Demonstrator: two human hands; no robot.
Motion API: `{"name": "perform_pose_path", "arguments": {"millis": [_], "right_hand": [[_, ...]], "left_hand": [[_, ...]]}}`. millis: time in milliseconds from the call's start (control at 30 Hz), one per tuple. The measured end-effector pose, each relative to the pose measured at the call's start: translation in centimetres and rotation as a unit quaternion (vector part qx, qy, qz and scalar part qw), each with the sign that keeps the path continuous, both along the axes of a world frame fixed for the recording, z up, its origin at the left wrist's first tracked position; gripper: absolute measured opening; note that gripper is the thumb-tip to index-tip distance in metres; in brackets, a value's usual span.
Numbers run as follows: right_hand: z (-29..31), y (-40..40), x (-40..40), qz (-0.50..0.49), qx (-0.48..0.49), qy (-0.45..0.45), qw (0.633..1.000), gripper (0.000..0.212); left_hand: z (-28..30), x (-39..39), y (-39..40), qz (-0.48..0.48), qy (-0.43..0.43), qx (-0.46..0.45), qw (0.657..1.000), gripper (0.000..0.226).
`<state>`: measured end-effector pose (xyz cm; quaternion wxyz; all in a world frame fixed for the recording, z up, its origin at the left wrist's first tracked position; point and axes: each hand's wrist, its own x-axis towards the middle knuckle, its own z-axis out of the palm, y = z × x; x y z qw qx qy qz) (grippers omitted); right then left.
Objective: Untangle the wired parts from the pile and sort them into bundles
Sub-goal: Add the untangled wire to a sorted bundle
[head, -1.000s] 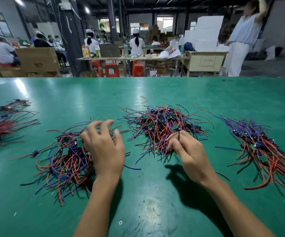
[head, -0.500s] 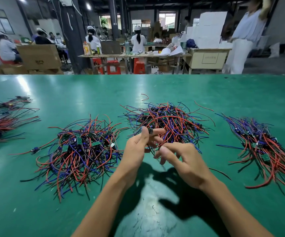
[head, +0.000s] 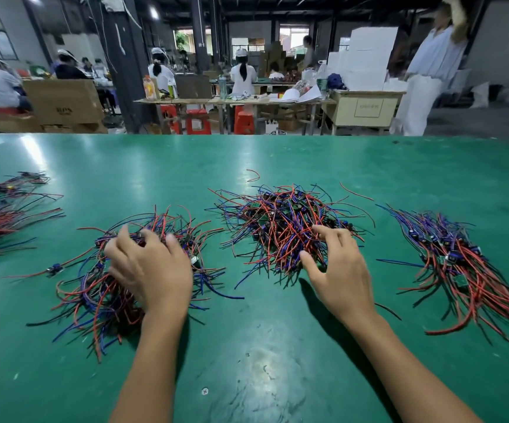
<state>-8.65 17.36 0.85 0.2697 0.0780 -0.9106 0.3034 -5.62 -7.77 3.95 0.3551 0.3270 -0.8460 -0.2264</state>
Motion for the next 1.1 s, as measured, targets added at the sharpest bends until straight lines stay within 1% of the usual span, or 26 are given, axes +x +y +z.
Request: {"name": "perform_pose_path", "arguments": {"millis": [33,67,100,133,200,233,300,333,367,433,467,500,533,567,600,633,667,700,767,800,867,933,967,1000,1067,1100], "right_hand": [[-0.2,0.0,-0.2,-0.008,0.011,-0.033,0.999,0.046],[-0.5,0.2,-0.6,-0.012,0.012,-0.054,0.998,0.045],[-0.5,0.3,-0.8,-0.014,0.003,-0.063,0.998,0.039],[-0.5,0.4,-1.0,-0.013,-0.017,-0.059,0.998,0.032],[-0.4,0.5,-1.0,-0.013,-0.053,-0.029,0.998,0.025],[-0.2,0.5,-0.9,-0.019,-0.056,-0.009,0.998,0.025],[0.1,0.5,-0.6,-0.035,-0.063,0.032,0.997,0.025],[0.4,0.4,-0.4,-0.042,-0.072,0.049,0.995,0.026],[0.7,0.2,-0.1,-0.050,-0.076,0.068,0.994,0.027],[1.3,-0.3,0.7,-0.054,-0.061,0.133,0.988,0.025],[1.5,-0.5,1.0,-0.033,-0.049,0.176,0.983,0.022],[1.6,-0.7,1.3,0.011,-0.037,0.212,0.976,0.020],[1.7,-1.0,1.6,0.070,-0.023,0.236,0.969,0.020],[1.7,-1.4,1.9,0.132,-0.003,0.248,0.960,0.019],[1.7,-1.9,2.2,0.185,0.021,0.252,0.950,0.018],[1.5,-2.4,2.5,0.225,0.042,0.248,0.941,0.017],[1.3,-2.9,2.7,0.252,0.054,0.235,0.937,0.017],[1.1,-3.2,3.0,0.265,0.054,0.216,0.938,0.019],[0.8,-3.5,3.3,0.260,0.009,0.156,0.953,0.033],[0.9,-3.4,3.5,0.249,-0.041,0.116,0.961,0.042],[1.2,-3.2,3.4,0.210,-0.147,0.042,0.966,0.056],[1.5,-2.9,2.9,0.169,-0.203,-0.040,0.964,0.060],[1.7,-2.9,2.6,0.167,-0.235,-0.091,0.953,0.059],[2.0,-2.9,2.1,0.172,-0.284,-0.141,0.933,0.056],[2.5,-2.8,1.5,0.182,-0.413,-0.223,0.864,0.051],[2.7,-2.6,1.2,0.185,-0.467,-0.243,0.830,0.048]], "left_hand": [[-0.1,0.1,-0.1,0.010,-0.035,0.025,0.999,0.050],[-0.1,0.1,0.0,0.013,-0.049,0.041,0.998,0.055],[0.0,0.2,0.3,0.006,-0.044,0.043,0.998,0.056],[0.1,0.3,0.8,-0.006,-0.021,0.029,0.999,0.054],[0.2,0.4,2.1,-0.047,0.058,-0.024,0.997,0.043],[0.2,0.4,2.8,-0.079,0.097,-0.052,0.991,0.037],[0.0,0.3,4.4,-0.171,0.142,-0.095,0.970,0.026],[-0.2,0.2,5.1,-0.229,0.151,-0.095,0.957,0.022],[-0.5,0.2,5.9,-0.291,0.155,-0.071,0.941,0.020],[-1.2,0.2,7.1,-0.383,0.144,0.047,0.911,0.019],[-1.4,0.1,7.6,-0.408,0.122,0.127,0.896,0.021],[-1.6,0.0,8.0,-0.425,0.094,0.221,0.873,0.025],[-1.5,-0.2,8.4,-0.436,0.067,0.330,0.835,0.031],[-1.3,-0.3,8.6,-0.441,0.046,0.437,0.783,0.037],[-1.0,-0.3,8.6,-0.436,0.036,0.519,0.735,0.041],[-0.9,-0.3,8.4,-0.428,0.033,0.568,0.702,0.042],[-0.9,-0.4,8.1,-0.422,0.033,0.593,0.685,0.041],[-1.1,-0.5,7.7,-0.421,0.033,0.603,0.676,0.039],[-1.3,-0.6,6.8,-0.431,0.034,0.593,0.680,0.036],[-1.2,-0.6,6.4,-0.440,0.038,0.573,0.690,0.036],[-0.7,-0.5,5.8,-0.474,0.046,0.515,0.713,0.035],[-0.1,-0.1,5.9,-0.523,0.038,0.439,0.730,0.039],[0.2,0.1,6.2,-0.544,0.030,0.403,0.735,0.044],[0.3,0.4,6.6,-0.559,0.022,0.379,0.737,0.048],[0.1,0.7,7.2,-0.582,0.005,0.358,0.730,0.052],[-0.1,0.9,7.5,-0.597,-0.003,0.345,0.724,0.050]]}}
